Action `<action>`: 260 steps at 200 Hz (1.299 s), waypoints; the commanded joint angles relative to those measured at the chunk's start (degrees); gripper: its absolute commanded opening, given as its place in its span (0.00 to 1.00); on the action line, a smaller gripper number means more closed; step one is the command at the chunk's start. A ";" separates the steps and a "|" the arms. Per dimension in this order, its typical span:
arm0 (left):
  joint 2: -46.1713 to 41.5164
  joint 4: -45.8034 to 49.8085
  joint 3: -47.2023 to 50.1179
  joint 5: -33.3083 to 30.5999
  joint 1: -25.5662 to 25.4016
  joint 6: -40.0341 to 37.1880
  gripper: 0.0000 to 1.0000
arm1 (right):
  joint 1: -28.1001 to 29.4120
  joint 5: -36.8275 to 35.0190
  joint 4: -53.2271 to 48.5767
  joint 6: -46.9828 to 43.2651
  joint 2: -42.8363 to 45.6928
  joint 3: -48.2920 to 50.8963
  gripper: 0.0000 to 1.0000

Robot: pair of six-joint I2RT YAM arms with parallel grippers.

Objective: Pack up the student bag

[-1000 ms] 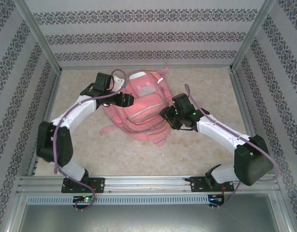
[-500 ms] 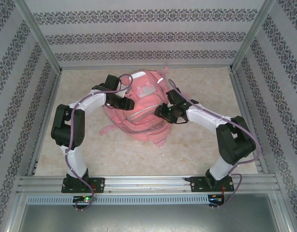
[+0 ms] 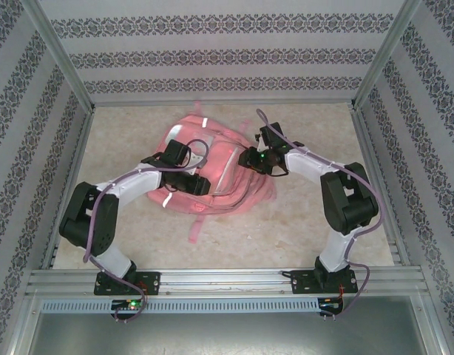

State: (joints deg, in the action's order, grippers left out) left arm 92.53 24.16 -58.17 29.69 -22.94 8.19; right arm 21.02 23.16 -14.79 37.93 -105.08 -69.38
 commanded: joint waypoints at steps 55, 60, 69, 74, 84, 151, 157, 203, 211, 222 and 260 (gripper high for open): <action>-6.60 11.95 -2.71 12.63 -0.19 -55.44 0.54 | -2.48 -0.16 -4.43 -3.83 9.12 4.45 0.56; -6.64 11.65 -1.94 13.02 -0.25 -59.73 0.55 | -2.75 -0.05 -4.49 -3.83 10.50 5.80 0.56; -6.23 11.08 -0.73 13.09 -0.18 -67.64 0.57 | -3.07 0.21 -4.63 -3.72 12.97 8.08 0.57; -5.89 10.13 -0.35 12.51 -0.26 -69.72 0.59 | -3.13 0.22 -4.71 -3.78 14.29 9.35 0.57; -4.99 7.12 -0.29 10.71 -0.27 -70.15 0.59 | -3.10 0.39 -4.90 -3.70 16.71 11.61 0.58; 2.33 -11.60 2.64 1.61 -1.03 -66.72 0.60 | 2.21 0.77 0.18 1.31 24.99 23.15 0.60; 2.94 -11.59 3.08 1.41 -1.37 -68.29 0.60 | 2.95 0.54 0.19 1.40 24.87 23.08 0.60; 3.98 -12.90 4.58 -1.35 -3.83 -68.46 0.57 | 7.78 2.92 4.31 4.57 23.12 24.22 0.59; 3.89 -13.20 4.36 -1.32 -3.91 -66.11 0.50 | 8.96 3.96 6.23 5.22 22.56 24.70 0.59; 4.10 -12.83 2.93 -1.53 -3.93 -61.19 0.34 | 10.89 4.86 8.30 5.24 21.57 24.91 0.58; 3.97 -4.38 -1.14 6.94 -3.85 -58.76 0.00 | 17.66 0.75 12.90 -0.85 19.81 24.57 0.53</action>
State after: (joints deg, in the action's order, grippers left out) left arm 96.25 14.35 -57.06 29.98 -26.28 -54.06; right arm 35.53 25.69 -7.44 40.97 -84.64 -45.30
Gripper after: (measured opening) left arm 0.040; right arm 0.544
